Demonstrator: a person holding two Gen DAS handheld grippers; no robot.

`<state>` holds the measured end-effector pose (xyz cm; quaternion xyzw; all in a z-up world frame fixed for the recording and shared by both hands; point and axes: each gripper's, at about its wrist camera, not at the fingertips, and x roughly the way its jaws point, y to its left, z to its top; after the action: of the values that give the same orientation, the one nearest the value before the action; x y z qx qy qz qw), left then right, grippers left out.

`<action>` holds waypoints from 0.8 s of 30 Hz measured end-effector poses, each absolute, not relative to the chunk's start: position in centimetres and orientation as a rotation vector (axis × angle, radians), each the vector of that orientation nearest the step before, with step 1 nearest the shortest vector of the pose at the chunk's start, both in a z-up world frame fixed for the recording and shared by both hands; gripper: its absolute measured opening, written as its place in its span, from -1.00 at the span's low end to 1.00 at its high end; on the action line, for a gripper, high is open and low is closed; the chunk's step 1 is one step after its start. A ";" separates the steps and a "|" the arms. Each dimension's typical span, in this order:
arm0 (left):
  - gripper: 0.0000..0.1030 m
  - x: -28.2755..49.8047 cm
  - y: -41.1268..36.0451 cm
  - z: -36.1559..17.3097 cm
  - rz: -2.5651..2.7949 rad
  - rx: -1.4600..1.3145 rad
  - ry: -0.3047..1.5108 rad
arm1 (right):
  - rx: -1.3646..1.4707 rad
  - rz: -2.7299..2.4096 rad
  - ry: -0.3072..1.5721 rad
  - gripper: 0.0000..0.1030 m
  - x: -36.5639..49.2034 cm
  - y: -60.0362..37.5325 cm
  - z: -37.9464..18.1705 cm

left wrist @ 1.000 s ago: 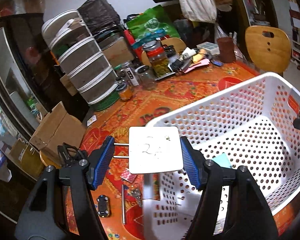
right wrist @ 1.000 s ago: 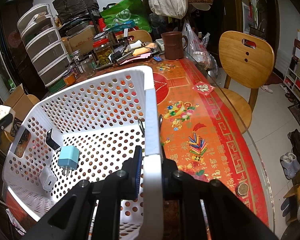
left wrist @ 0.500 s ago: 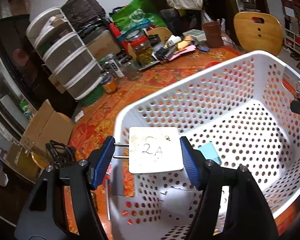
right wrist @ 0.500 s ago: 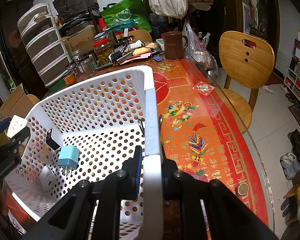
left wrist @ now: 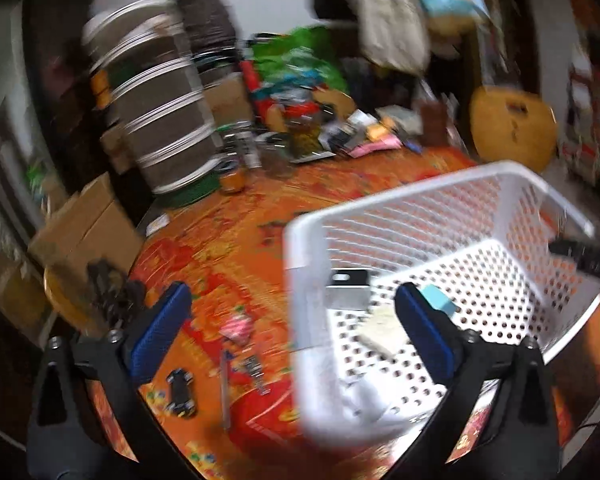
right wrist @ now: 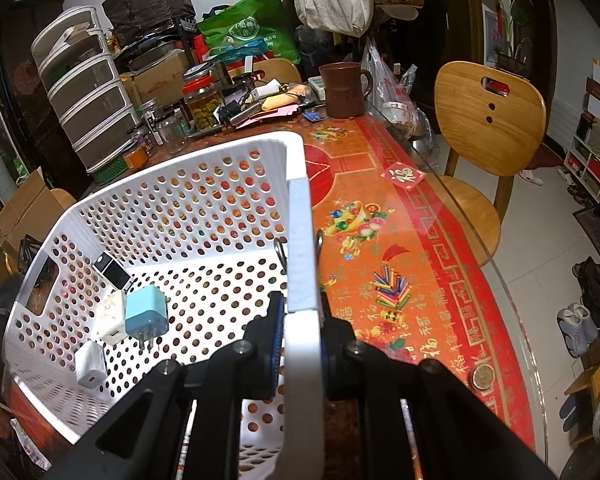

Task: Organize rigid objects
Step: 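Move the left tool back and grasp the black toy car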

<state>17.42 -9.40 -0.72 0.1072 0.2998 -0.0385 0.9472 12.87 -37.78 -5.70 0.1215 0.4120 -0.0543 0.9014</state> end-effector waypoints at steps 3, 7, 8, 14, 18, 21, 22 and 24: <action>0.99 17.9 -2.9 -1.3 0.019 0.157 0.653 | 0.252 -0.114 0.850 -0.75 12.7 -37.8 -5.7; 0.98 20.0 5.3 -6.7 0.109 0.045 0.810 | 0.256 -0.111 0.848 -0.75 12.7 -38.0 -5.7; 0.98 20.6 7.0 -8.7 0.119 0.016 0.855 | 0.256 -0.112 0.848 -0.75 12.7 -38.0 -5.7; 0.90 22.1 9.8 -15.2 0.110 -0.057 0.979 | 0.253 -0.116 0.849 -0.75 12.7 -38.2 -5.7; 0.77 22.9 9.7 -16.4 0.110 -0.053 0.985 | 0.247 -0.117 0.851 -0.75 12.8 -38.2 -5.6; 0.16 23.2 9.4 -17.2 0.123 -0.047 0.989 | 0.245 -0.119 0.853 -0.75 12.8 -38.2 -5.6; -0.21 23.1 9.3 -17.2 0.115 -0.059 0.981 | 0.244 -0.118 0.853 -0.75 12.8 -38.2 -5.6; -0.48 23.0 8.6 -16.9 0.127 -0.051 0.973 | 0.245 -0.118 0.853 -0.75 12.8 -38.2 -5.6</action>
<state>22.99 8.63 -16.89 -0.0244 0.4671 0.0609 0.8818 12.78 -38.23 -5.63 0.1183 0.4124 -0.0571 0.9015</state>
